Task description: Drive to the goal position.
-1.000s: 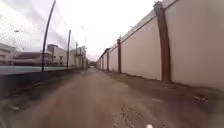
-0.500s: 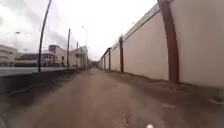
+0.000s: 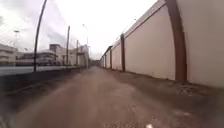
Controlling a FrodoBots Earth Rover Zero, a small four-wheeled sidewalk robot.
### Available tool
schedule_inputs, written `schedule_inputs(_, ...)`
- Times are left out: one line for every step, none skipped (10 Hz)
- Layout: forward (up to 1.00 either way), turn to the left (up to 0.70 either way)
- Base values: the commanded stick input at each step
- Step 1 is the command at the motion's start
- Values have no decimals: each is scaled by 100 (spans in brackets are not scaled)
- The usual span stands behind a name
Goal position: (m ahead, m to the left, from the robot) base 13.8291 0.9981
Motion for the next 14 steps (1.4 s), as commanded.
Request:
schedule_inputs(70,0)
schedule_inputs(70,0)
schedule_inputs(70,0)
schedule_inputs(70,0)
schedule_inputs(70,0)
schedule_inputs(70,0)
schedule_inputs(70,0)
schedule_inputs(70,0)
schedule_inputs(70,0)
schedule_inputs(70,0)
schedule_inputs(70,0)
schedule_inputs(70,0)
schedule_inputs(70,0)
schedule_inputs(70,0)
